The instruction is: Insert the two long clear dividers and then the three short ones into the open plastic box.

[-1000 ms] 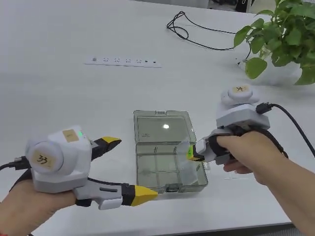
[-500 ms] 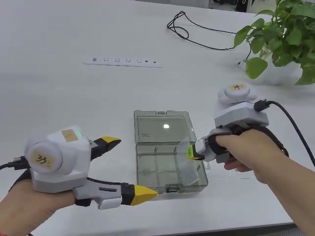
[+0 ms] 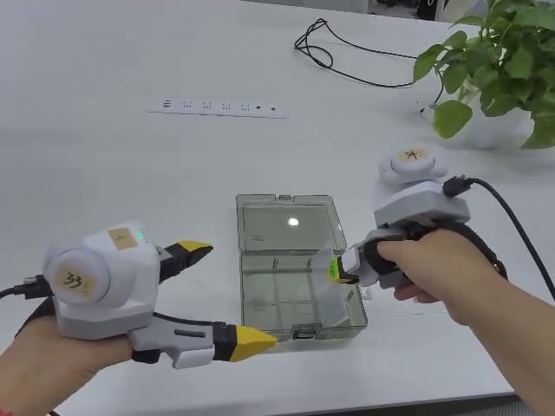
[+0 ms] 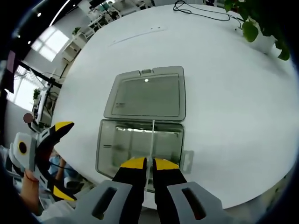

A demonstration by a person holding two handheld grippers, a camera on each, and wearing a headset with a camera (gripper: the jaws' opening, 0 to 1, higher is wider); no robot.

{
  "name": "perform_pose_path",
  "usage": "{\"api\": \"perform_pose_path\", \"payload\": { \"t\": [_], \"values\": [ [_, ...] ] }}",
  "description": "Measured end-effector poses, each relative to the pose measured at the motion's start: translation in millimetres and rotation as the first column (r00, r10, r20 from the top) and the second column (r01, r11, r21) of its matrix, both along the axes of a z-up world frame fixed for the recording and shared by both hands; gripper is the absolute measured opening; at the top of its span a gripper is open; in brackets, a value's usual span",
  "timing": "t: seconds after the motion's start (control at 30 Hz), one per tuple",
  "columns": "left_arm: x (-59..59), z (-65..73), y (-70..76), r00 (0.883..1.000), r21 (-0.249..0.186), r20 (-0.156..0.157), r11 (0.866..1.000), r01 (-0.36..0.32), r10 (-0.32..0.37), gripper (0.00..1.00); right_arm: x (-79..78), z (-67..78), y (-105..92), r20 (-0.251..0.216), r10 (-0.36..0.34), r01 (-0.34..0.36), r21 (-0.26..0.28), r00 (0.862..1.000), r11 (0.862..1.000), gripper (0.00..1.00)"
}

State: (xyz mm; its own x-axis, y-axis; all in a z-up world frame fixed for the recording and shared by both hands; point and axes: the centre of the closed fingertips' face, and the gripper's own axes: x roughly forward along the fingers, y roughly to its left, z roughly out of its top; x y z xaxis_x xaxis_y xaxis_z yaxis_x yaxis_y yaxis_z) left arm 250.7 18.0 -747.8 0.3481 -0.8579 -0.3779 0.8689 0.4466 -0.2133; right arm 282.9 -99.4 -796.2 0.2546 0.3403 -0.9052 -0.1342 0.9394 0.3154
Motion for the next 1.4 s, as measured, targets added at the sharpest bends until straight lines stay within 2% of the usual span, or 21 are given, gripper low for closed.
{"api": "perform_pose_path", "payload": {
  "t": [0.17,0.3,0.53,0.77,0.97,1.2,1.4],
  "values": [
    [-0.4,-0.9,-0.3,1.0,0.0,-0.002,1.0,-0.001,0.001,0.93,-1.2,-0.5,2.1,0.016,0.036,-0.036,-0.029,0.999,0.999,0.06],
    [-0.9,-2.6,-0.7,1.0,0.007,0.0,1.0,0.003,-0.003,0.94,-1.4,-0.6,5.7,0.029,0.063,-0.063,-0.032,0.998,0.998,0.07],
    [-0.2,-2.5,-0.1,1.0,0.007,-0.001,1.0,0.0,0.0,0.95,0.6,-9.3,12.0,0.043,0.096,-0.096,-0.01,0.994,0.995,0.08],
    [-0.5,-2.9,1.4,1.0,0.012,-0.003,1.0,-0.004,0.004,0.94,0.7,-15.5,12.1,0.042,0.089,-0.091,0.029,0.995,0.995,0.09],
    [0.8,-0.6,0.9,1.0,0.012,-0.001,1.0,-0.006,0.006,0.94,-0.9,-22.5,13.4,0.05,0.101,-0.103,0.035,0.994,0.994,0.09],
    [0.9,1.2,2.1,1.0,0.02,0.001,1.0,-0.013,0.013,0.94,-1.3,-23.3,13.2,0.063,0.096,-0.1,0.062,0.993,0.993,0.09],
    [-0.4,3.3,3.6,1.0,0.024,0.0,0.999,-0.026,0.026,0.94,-3.8,-22.0,13.6,0.101,0.111,-0.121,0.098,0.989,0.988,0.1]
  ]
}}
